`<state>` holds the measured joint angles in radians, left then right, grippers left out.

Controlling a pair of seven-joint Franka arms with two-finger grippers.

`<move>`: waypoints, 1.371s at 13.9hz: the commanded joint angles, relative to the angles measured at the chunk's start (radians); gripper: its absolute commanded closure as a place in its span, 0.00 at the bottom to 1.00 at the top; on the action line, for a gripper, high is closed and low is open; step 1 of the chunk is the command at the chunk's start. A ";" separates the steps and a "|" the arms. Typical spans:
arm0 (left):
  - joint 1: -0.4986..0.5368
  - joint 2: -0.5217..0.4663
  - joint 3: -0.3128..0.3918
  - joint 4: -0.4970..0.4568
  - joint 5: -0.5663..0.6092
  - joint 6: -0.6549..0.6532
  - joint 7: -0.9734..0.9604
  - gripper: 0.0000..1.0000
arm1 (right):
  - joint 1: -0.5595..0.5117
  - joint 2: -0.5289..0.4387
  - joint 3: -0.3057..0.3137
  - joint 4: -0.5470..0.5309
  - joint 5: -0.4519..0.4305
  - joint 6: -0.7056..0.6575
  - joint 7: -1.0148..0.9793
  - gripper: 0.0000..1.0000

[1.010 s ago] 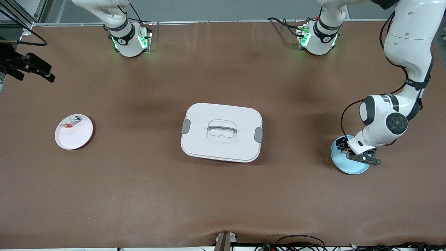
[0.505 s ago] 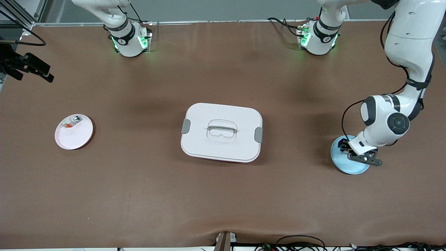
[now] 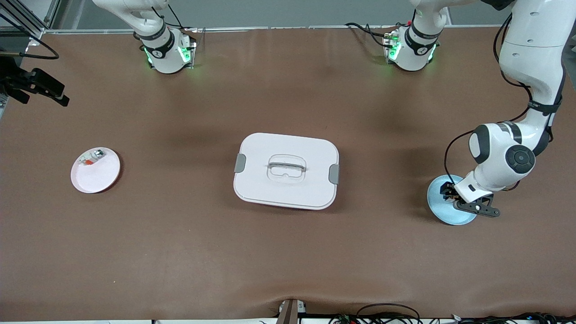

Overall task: Transfer orange switch to right arm and place
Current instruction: 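Close the left gripper on the orange switch and lift it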

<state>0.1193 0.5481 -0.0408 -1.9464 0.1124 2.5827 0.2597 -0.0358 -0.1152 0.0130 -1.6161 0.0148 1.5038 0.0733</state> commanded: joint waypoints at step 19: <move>0.002 -0.142 -0.318 0.445 -0.056 -0.749 -0.617 0.78 | -0.009 0.038 0.005 0.045 -0.013 0.009 -0.007 0.00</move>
<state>0.1170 0.4077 -0.3191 -1.5435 0.0763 1.8844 -0.2847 -0.0371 -0.1030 0.0119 -1.6060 0.0142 1.5191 0.0733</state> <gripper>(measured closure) 0.273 0.000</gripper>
